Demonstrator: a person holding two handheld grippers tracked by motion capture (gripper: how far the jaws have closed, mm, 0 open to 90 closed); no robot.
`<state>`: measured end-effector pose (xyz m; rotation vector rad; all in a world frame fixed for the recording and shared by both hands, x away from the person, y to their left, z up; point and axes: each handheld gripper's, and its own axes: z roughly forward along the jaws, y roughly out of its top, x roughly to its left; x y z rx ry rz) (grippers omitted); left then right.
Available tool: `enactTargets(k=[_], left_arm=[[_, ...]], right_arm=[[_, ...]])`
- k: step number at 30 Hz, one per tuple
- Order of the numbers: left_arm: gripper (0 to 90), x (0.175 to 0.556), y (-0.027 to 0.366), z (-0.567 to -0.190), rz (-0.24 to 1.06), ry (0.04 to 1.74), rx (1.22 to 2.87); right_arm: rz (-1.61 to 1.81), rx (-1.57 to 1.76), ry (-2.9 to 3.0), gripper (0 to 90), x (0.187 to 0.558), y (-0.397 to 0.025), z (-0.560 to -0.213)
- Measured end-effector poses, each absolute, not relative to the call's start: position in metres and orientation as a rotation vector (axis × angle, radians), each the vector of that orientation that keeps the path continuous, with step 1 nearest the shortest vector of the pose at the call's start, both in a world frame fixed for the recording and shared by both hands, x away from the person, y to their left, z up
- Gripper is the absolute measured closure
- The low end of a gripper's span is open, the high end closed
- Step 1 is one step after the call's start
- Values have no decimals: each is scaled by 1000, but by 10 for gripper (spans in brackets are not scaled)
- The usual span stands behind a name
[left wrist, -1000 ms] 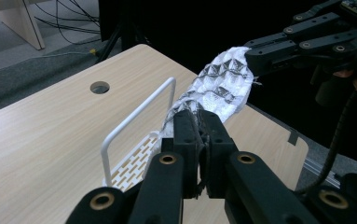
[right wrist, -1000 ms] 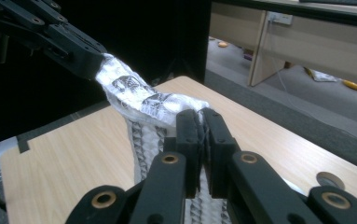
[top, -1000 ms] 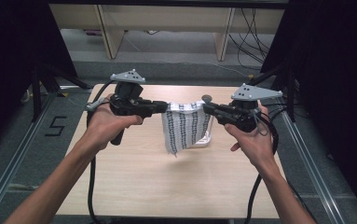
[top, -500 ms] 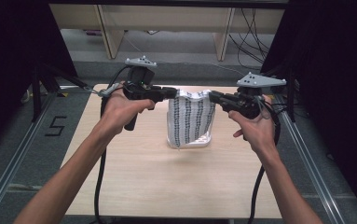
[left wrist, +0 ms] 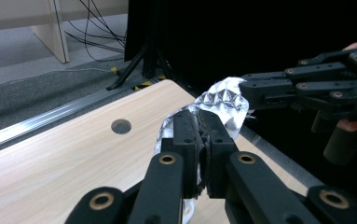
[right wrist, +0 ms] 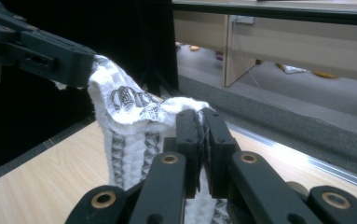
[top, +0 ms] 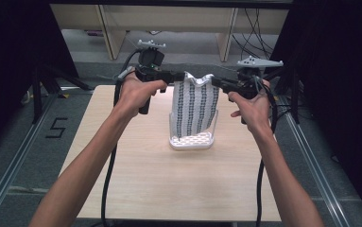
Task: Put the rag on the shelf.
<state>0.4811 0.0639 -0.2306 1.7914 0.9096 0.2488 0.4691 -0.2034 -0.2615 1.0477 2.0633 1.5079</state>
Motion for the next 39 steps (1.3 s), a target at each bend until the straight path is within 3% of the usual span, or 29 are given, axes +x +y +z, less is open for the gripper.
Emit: enactTargets(k=[13,27,30,35,39], left_arm=[[851,528,63,-261,220,1062,1723],[812,552,67,-298,212,1168,1764],[757,554,67,-303,200,1187,1744],[582,553,66,-307,171,1182,1801],[532,550,65,-307,157,1168,1821]], right_arm=[[1526,1230,2062,860,520,-198,-292],[1469,1357,2087,828,540,-191,-319],[1449,1353,2110,797,543,-189,-323],[1435,1367,2097,761,544,-186,-324],[1428,1343,2106,743,542,-186,-323]])
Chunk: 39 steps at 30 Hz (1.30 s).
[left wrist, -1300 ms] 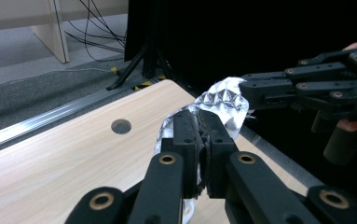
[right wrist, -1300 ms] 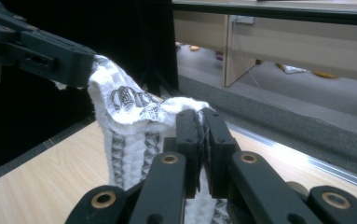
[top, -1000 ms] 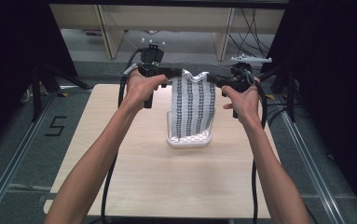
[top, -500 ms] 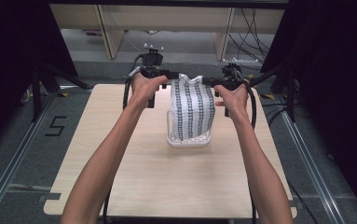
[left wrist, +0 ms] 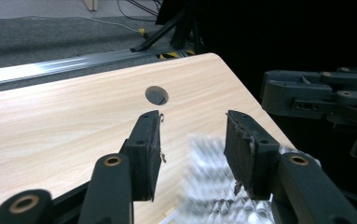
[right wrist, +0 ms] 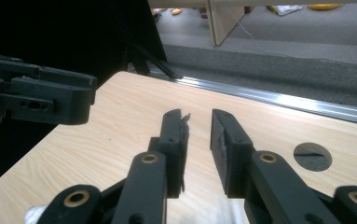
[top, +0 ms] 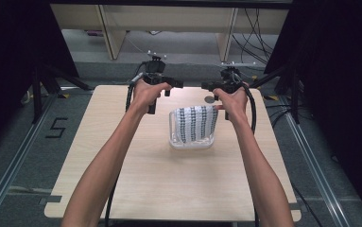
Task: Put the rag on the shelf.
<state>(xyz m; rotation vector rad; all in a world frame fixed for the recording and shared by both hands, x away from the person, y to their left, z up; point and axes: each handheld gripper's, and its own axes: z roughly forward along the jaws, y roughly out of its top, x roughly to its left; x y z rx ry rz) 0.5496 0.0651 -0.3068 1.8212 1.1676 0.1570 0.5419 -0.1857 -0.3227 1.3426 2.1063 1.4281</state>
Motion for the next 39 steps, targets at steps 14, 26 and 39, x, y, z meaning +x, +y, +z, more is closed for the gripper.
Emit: enactTargets(k=[14,26,39], left_arm=[[498,535,69,-297,156,1124,1835],[444,523,72,-293,161,1096,1868],[373,507,76,-297,168,1074,1900]], right_arm=[[1424,1289,2119,690,523,-189,-310],[1391,1273,2121,636,513,-202,-311],[1382,1228,2151,552,499,-201,-303]])
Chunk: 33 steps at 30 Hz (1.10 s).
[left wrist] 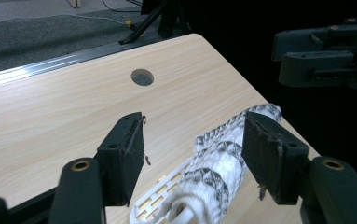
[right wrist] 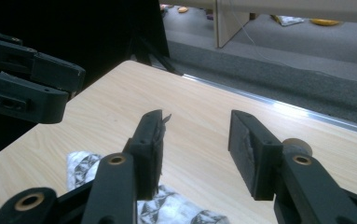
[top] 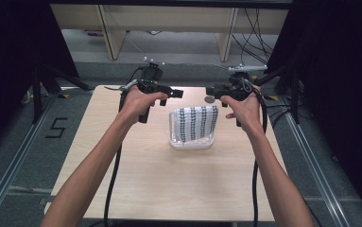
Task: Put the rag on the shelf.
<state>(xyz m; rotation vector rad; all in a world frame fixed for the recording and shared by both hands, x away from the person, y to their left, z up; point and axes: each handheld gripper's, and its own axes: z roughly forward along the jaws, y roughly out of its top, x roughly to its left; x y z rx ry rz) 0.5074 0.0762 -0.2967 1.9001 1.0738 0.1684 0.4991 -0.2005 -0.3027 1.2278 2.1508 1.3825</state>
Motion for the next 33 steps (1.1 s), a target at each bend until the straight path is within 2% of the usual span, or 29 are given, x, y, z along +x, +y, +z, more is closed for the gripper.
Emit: enactTargets(k=[30,33], left_arm=[[291,468,95,-302,173,1015,1901],[280,465,96,-303,216,1000,1943]], right_arm=[[1405,1140,2176,380,468,-197,-302],[1412,1161,2173,366,465,-199,-305]])
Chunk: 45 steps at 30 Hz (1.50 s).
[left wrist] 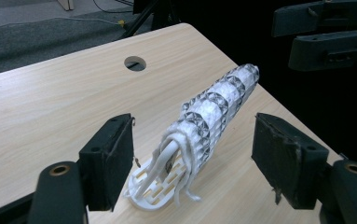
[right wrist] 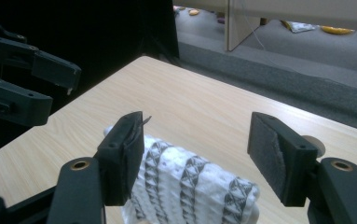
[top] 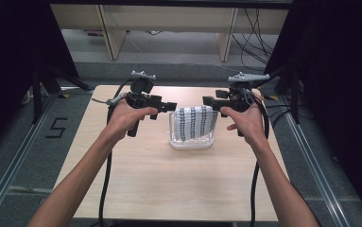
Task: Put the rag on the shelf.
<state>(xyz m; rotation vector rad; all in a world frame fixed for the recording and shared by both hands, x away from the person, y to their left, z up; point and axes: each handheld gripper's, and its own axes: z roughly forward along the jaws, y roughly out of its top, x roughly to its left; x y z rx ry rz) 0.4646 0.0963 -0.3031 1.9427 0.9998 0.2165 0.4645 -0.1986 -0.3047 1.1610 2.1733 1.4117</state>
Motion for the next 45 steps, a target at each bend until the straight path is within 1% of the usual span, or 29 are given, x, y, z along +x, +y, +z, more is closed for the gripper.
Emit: enactTargets(k=[2,16,18,20,23,31,45], left_arm=[[272,461,95,-304,246,990,1960],[256,440,95,-312,225,933,1972],[256,437,94,-313,218,936,1951],[256,435,96,-313,217,921,1967],[256,432,96,-315,213,927,1945],[255,420,101,-318,214,903,1950],[251,400,115,-331,197,888,1940]], right_arm=[[1412,1162,2162,353,464,-201,-306],[1396,1162,2158,313,448,-203,-308],[1405,1140,2146,311,447,-203,-309],[1405,1153,2157,310,444,-201,-309],[1397,1141,2154,310,442,-201,-308],[1397,1084,2177,310,434,-198,-311],[1400,1060,2173,306,419,-206,-320]])
